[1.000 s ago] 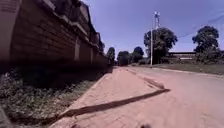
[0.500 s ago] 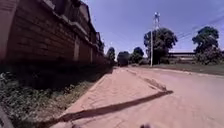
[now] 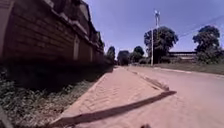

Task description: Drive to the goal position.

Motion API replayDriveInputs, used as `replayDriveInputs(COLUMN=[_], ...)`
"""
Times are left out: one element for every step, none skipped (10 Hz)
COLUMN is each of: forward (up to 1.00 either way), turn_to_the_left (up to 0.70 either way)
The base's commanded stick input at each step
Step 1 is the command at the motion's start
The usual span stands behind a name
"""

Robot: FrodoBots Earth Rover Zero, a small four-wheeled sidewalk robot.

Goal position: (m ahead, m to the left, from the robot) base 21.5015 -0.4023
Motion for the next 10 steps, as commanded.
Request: replayDriveInputs(forward=[0.30,0.30,0.30,0.30,0.30,0.30,0.30,0.30,0.30,0.30], turn_to_the_left=[0.00,0.00,0.00,0.00,0.00,0.00,0.00,0.00,0.00,0.00])
